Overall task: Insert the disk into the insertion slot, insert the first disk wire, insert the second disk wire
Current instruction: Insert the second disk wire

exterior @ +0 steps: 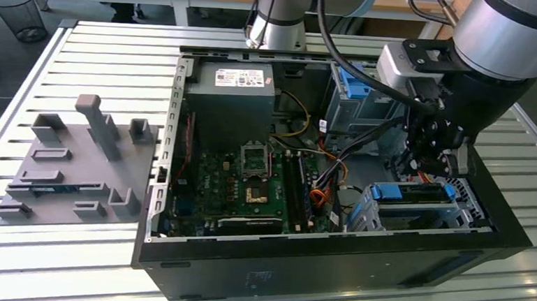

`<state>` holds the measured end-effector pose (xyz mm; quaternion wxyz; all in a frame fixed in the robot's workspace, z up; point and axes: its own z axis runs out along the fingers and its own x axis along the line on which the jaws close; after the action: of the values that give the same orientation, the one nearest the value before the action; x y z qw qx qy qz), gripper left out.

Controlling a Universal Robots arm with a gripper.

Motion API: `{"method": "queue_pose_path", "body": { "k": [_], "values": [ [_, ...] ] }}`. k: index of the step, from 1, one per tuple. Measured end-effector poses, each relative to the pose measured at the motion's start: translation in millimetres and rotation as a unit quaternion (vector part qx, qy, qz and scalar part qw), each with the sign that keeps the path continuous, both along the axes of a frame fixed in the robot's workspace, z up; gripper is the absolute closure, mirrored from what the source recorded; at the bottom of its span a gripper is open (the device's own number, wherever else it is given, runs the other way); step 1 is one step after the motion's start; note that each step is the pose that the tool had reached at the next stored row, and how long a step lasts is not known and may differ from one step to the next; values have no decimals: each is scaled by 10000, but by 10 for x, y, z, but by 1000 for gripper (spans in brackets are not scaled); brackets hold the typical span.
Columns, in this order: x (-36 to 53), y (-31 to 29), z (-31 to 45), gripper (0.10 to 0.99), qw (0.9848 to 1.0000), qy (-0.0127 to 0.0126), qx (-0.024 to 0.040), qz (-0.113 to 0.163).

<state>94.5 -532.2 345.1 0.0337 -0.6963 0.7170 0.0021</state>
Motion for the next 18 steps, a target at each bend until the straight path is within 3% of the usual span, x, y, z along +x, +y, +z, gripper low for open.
{"method": "queue_pose_path", "body": {
  "k": [6, 11, 18],
  "values": [
    [0, -22, -4, 937, 10000, 0, 12, 0],
    [0, -45, -9, 937, 9999, 0, 110, 9],
    [0, -123, -17, 937, 9999, 0, 116, 8]
  ]
}}
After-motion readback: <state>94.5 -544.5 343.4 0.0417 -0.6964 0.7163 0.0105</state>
